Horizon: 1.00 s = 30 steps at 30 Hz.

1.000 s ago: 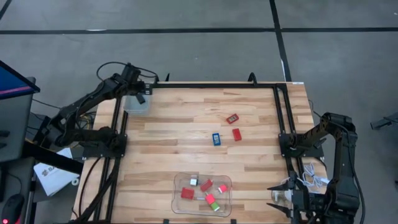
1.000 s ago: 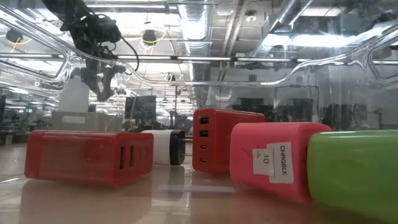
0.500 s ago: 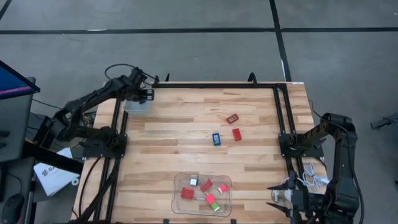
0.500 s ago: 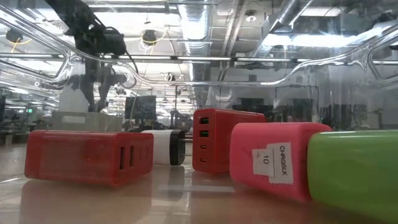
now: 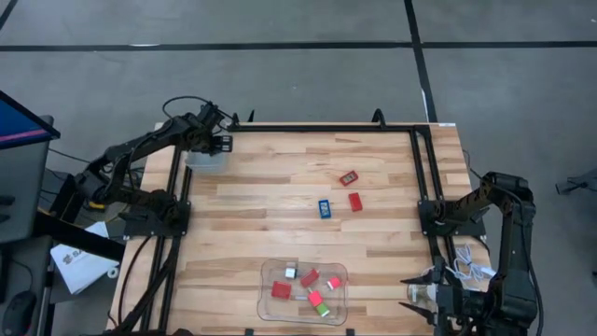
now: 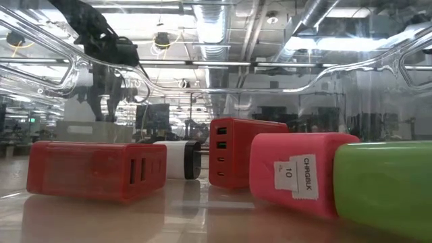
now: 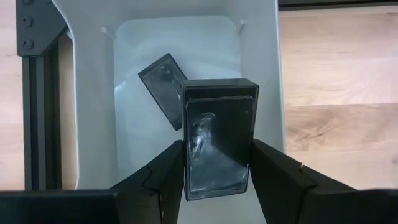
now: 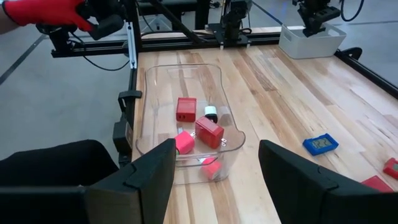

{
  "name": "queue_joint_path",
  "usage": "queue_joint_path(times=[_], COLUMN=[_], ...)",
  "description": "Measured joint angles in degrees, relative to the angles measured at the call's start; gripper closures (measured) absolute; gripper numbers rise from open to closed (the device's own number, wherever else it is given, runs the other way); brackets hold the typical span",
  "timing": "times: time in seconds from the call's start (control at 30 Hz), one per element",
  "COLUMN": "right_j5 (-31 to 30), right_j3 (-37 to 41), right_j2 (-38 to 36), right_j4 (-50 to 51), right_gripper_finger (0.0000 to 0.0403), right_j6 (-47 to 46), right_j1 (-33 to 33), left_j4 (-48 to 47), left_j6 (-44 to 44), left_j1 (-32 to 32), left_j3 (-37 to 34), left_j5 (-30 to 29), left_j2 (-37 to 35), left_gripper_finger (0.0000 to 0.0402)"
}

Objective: Pick & Place Office items
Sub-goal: Put the black digital clock into the gray bin, then put the bottom red digital clock into the gray bin

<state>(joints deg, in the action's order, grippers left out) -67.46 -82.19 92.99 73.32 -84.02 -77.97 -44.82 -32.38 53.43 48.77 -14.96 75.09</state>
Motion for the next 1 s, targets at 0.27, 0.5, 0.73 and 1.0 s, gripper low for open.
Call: queue_joint_path(times=[0.27, 0.5, 0.73, 1.0], right_j5=[-0.3, -0.5, -3.8, -7.3], right_j3=[0.0, 0.0, -0.4, -0.8], right_j2=[0.0, -0.1, -2.9, -11.9], right_j4=[0.0, 0.0, 2.6, 14.9], right_gripper_finger=[0.0179, 0.0179, 0.0179, 0.0179], right_j6=[0.0, -0.1, -0.1, -7.0], right_j1=[0.0, 0.0, -1.5, -2.8], left_j4=[0.0, 0.9, 6.3, 14.9], left_j6=[5.0, 6.6, 7.9, 5.9], left_j1=[0.0, 0.0, -1.5, -13.2], left_j3=[0.0, 0.0, 0.0, 0.0], left_j5=[2.6, 2.8, 16.1, 26.0], left_j2=[0.0, -4.2, -18.5, -34.9], left_gripper_finger=[0.0198, 0.0151, 0.014, 0.0148])
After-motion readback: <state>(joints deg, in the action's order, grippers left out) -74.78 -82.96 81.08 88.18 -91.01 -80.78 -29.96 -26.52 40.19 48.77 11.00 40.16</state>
